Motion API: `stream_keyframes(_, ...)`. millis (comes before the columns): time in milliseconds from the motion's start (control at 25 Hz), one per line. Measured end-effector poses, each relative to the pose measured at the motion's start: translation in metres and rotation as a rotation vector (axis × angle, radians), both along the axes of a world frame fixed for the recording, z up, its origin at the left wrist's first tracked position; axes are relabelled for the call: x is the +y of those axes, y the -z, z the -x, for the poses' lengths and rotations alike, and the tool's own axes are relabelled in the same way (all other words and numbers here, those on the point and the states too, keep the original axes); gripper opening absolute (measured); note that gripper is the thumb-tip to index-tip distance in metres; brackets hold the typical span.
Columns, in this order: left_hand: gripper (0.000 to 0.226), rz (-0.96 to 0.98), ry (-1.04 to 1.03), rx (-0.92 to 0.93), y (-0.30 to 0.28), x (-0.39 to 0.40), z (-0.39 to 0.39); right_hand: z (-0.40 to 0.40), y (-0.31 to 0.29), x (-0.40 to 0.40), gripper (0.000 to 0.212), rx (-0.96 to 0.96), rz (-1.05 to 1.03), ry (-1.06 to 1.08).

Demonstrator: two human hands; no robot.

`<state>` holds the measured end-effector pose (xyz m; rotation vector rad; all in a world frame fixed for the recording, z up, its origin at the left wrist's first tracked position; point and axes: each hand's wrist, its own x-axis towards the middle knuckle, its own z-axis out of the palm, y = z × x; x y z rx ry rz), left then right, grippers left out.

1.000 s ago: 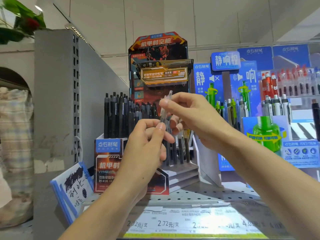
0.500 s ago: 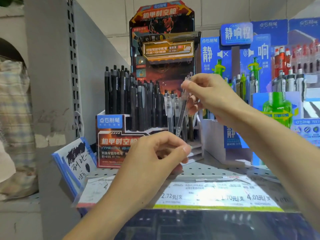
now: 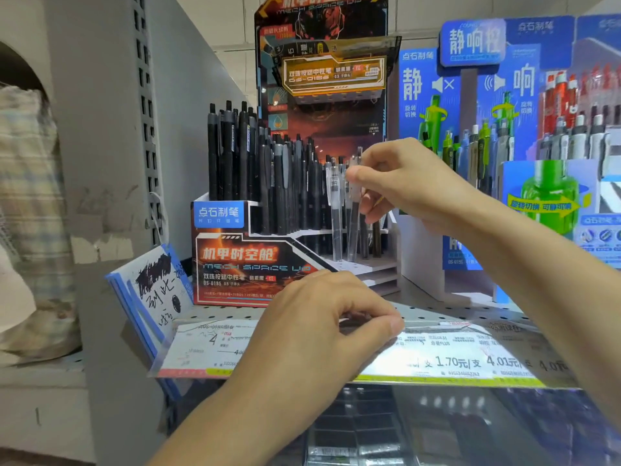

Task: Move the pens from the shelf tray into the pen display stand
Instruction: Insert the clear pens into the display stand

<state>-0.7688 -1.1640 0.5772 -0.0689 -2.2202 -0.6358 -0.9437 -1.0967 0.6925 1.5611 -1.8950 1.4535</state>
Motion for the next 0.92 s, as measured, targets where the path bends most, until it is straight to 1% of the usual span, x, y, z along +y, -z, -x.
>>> stream_keyframes(40, 0.006, 0.004, 0.001, -0.004, 0.0009, 0.0002, -0.0001, -0.0009, 0.001, 0.0006, 0.013, 0.007, -0.008, 0.008)
stream_keyframes(120, 0.005, 0.012, -0.003, -0.011, 0.0022, 0.0013, -0.0005, -0.0019, 0.0018, 0.0014, 0.02, 0.043, -0.004, 0.042)
stream_keyframes(240, 0.007, 0.01, -0.008, -0.023, 0.0037, 0.0031, -0.0011, -0.0053, 0.0035, -0.0016, 0.02, 0.134, -0.025, 0.142)
stream_keyframes(360, 0.008, 0.002, -0.017, -0.021, 0.0047, 0.004, -0.0012, -0.0065, 0.0062, -0.0055, 0.032, 0.172, -0.047, 0.223)
stream_keyframes(600, 0.006, -0.009, -0.023, -0.014, 0.0042, 0.0049, -0.0001, -0.0049, 0.0076, -0.0042, 0.034, 0.139, -0.06, 0.216)
stream_keyframes(800, 0.007, -0.014, -0.027, -0.009, 0.0059, 0.0046, 0.0006, -0.0056, 0.0028, -0.0042, 0.028, 0.046, -0.106, 0.118)
stream_keyframes(920, 0.007, -0.012, -0.027, -0.004, 0.0068, 0.0036, 0.0015, -0.0051, 0.0003, -0.0024, 0.029, 0.051, -0.119, 0.107)
